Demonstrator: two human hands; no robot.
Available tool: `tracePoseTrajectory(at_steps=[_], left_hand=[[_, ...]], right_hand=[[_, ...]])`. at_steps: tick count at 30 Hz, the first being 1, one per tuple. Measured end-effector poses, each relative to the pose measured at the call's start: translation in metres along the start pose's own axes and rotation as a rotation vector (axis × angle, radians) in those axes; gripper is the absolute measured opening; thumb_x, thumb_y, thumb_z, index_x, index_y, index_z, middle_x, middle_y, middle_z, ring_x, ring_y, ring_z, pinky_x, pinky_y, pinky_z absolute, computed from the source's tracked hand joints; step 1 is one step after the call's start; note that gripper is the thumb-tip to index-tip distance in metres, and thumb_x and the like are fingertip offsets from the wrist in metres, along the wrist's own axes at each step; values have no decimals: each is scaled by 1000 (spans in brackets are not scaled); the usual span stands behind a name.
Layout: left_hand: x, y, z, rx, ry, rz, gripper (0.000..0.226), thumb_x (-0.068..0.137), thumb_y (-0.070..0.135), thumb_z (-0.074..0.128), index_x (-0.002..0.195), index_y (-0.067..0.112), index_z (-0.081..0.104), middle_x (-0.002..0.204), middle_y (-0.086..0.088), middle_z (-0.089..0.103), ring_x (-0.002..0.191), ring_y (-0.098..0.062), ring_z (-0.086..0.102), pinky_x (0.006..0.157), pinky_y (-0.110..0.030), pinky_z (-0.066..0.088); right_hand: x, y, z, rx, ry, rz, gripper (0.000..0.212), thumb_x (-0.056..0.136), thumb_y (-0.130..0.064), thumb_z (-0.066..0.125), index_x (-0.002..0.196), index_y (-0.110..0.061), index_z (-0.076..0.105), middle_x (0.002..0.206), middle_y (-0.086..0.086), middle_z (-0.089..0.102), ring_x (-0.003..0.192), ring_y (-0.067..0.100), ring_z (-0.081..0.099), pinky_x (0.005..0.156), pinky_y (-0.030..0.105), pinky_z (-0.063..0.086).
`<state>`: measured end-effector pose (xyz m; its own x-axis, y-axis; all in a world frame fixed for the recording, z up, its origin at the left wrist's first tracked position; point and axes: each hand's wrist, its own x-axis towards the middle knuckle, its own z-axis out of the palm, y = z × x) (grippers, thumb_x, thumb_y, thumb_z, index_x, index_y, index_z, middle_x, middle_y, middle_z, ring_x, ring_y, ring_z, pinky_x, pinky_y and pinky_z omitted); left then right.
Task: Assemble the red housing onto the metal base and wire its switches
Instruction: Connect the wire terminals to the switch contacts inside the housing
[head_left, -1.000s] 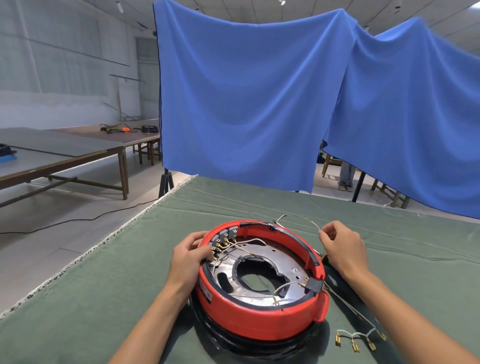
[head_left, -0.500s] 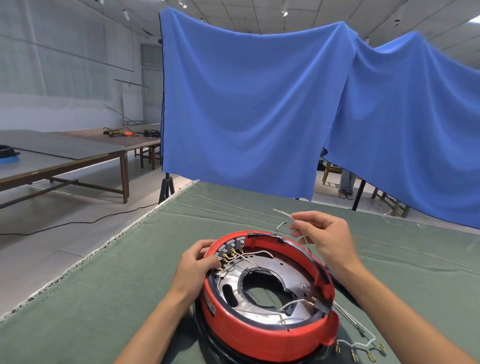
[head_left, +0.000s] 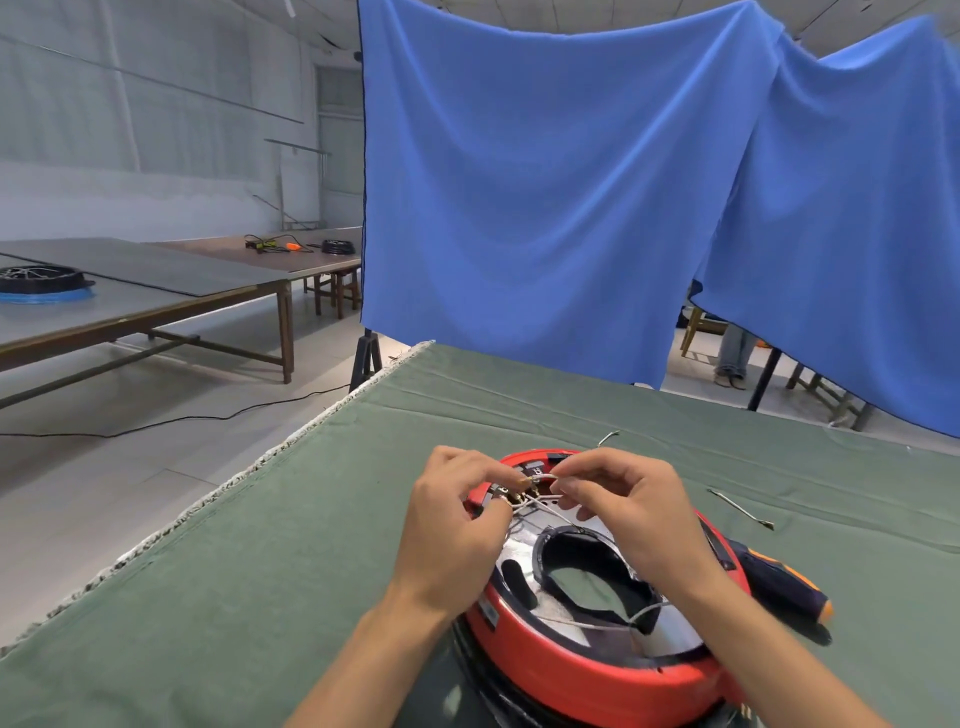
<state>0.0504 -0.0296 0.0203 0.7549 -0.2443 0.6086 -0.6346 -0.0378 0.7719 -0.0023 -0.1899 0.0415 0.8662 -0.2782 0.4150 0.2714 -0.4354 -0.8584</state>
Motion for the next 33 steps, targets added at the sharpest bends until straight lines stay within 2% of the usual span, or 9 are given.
tracePoseTrajectory(at_steps=[3, 10, 14, 20, 25, 30, 33], left_hand=[[-3, 1, 2, -29, -33, -33, 27, 65, 9, 52, 71, 28, 71, 80, 18, 68, 92, -6, 54, 76, -14, 41], [-7, 1, 7, -32, -32, -57, 9, 72, 27, 67, 71, 35, 68, 85, 24, 63, 88, -6, 57, 75, -12, 42], [-8, 1, 7, -32, 2, -67, 15, 75, 22, 74, 70, 35, 70, 81, 16, 64, 83, -8, 58, 74, -20, 45], [-9, 4, 7, -66, -3, -79, 12, 73, 22, 80, 73, 31, 72, 77, 8, 65, 81, -5, 59, 74, -21, 46], [-8, 2, 7, -33, 33, -36, 22, 78, 14, 76, 72, 34, 70, 79, 14, 67, 81, -6, 59, 72, -16, 44], [-8, 2, 8, -58, 49, -17, 4, 76, 25, 70, 75, 29, 70, 77, 14, 67, 80, -9, 61, 72, -19, 46], [-8, 3, 8, -142, 59, -53, 5, 75, 21, 69, 77, 23, 73, 76, 7, 69, 76, -9, 64, 70, -19, 47]], right_hand=[[-1, 1, -1, 6, 20, -14, 27, 80, 9, 65, 76, -16, 72, 68, 1, 72, 63, 13, 67, 58, 20, 50], [-5, -2, 0, -60, -25, -85, 23, 78, 7, 69, 75, -17, 71, 70, -5, 71, 63, 2, 63, 62, 13, 47], [-6, -2, 0, -64, -25, -81, 23, 78, 6, 69, 76, -17, 71, 71, -7, 71, 64, 2, 63, 62, 13, 46], [-8, -4, 0, -89, 1, -105, 24, 78, 5, 71, 74, -18, 69, 71, -8, 70, 64, 4, 63, 62, 14, 47], [-10, -5, 0, -96, -12, -104, 23, 77, 4, 72, 74, -18, 69, 71, -4, 70, 65, 7, 63, 62, 19, 49], [-11, -8, 0, -88, -22, -106, 18, 75, 4, 74, 73, -13, 69, 69, -4, 69, 62, 7, 62, 59, 17, 47], [-11, -9, 1, -100, -30, -98, 20, 74, 4, 75, 71, -14, 68, 67, -6, 67, 60, 7, 60, 57, 21, 48]])
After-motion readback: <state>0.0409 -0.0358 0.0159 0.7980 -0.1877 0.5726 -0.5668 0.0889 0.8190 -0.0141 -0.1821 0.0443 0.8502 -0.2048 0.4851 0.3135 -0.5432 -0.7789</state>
